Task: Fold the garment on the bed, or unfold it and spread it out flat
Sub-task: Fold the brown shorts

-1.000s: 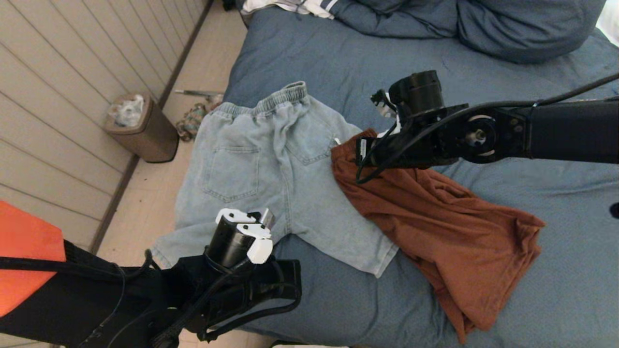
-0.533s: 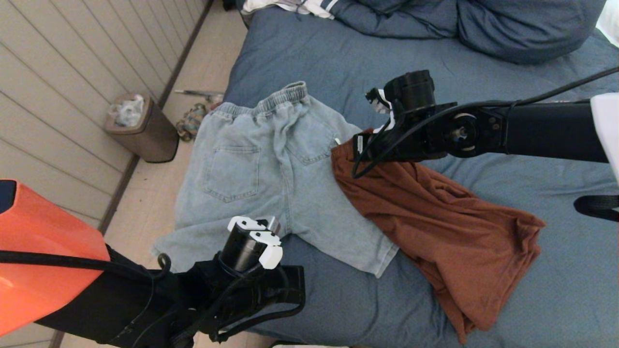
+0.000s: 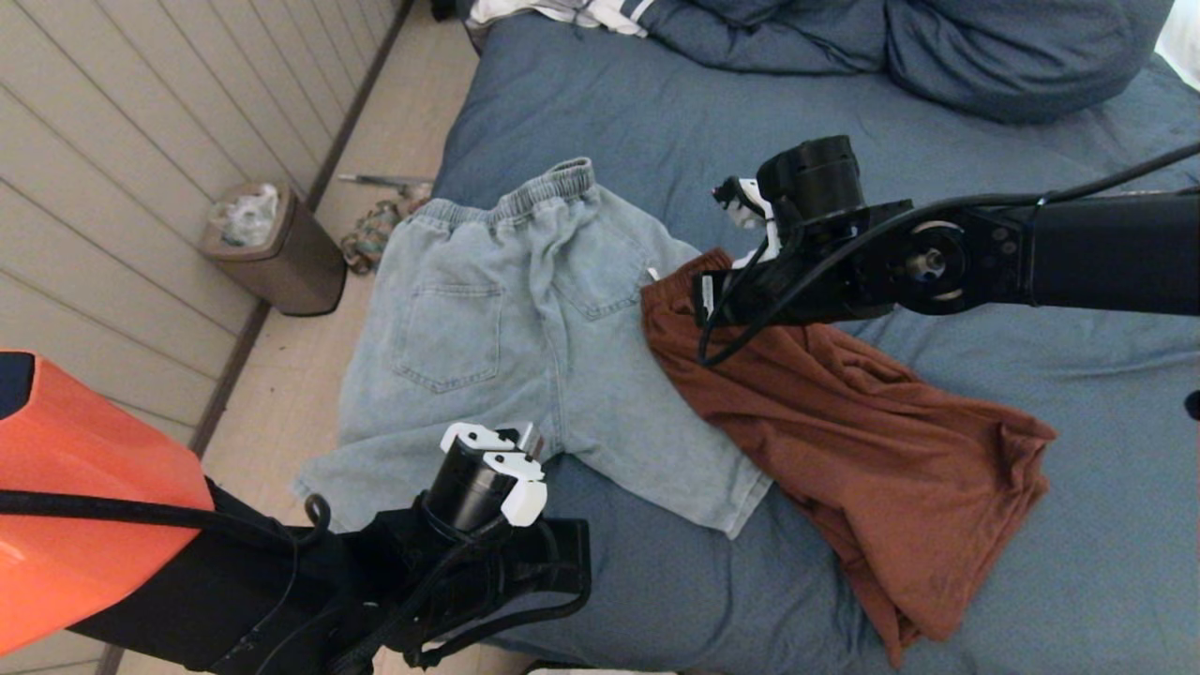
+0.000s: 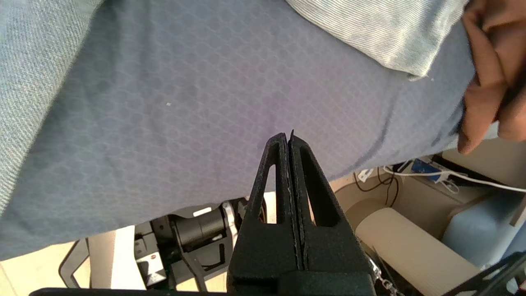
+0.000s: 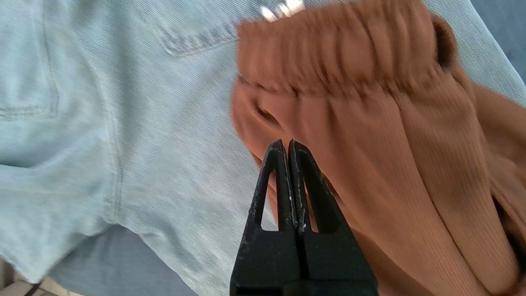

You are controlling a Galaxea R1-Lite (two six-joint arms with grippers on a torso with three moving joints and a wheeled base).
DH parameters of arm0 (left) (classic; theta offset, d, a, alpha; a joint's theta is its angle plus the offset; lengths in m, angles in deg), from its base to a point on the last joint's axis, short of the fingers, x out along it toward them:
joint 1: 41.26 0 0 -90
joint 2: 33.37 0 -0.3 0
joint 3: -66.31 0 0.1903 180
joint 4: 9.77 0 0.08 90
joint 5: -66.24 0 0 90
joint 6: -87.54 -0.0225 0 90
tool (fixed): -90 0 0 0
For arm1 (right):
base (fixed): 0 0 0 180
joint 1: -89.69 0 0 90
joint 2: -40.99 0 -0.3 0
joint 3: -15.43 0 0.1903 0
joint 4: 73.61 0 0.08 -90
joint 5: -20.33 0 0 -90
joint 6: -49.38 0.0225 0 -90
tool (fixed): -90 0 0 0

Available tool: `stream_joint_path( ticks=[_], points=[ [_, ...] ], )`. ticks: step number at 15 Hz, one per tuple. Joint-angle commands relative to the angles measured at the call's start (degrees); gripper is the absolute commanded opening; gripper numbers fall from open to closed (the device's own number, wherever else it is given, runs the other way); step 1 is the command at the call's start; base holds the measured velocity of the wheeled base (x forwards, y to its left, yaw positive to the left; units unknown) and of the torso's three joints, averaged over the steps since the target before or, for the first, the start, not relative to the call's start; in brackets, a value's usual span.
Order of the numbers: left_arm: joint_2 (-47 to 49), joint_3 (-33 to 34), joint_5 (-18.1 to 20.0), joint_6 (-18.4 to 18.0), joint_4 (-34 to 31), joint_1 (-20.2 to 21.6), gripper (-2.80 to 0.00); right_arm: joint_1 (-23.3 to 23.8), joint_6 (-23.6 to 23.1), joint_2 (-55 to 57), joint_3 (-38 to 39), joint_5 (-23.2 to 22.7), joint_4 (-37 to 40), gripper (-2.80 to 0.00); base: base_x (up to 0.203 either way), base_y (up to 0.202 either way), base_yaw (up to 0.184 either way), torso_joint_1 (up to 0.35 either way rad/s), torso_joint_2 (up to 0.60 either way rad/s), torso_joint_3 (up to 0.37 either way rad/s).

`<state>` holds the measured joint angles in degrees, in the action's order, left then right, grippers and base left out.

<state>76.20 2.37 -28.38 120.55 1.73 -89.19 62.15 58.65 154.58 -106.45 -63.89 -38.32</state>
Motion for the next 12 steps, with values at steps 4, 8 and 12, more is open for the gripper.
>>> stream_joint_path(
  ticks=[4,8,12],
  points=[
    [-0.67,0.14,0.05,0.3,0.12,0.02,-2.8,0.55,-0.63,3.03,-2.26,2.81,0.09,-2.8,0.0,0.0,0.0,0.0,0.0,0.0],
    [-1.03,0.23,0.05,0.47,0.12,0.02,-2.8,2.05,-1.9,9.77,-12.04,7.16,1.7,-2.8,0.0,0.0,0.0,0.0,0.0,0.0],
    [-1.11,0.23,0.05,0.39,0.12,0.02,-2.8,3.81,-5.93,14.46,-14.07,13.74,-7.26,-2.8,0.0,0.0,0.0,0.0,0.0,0.0]
  ],
)
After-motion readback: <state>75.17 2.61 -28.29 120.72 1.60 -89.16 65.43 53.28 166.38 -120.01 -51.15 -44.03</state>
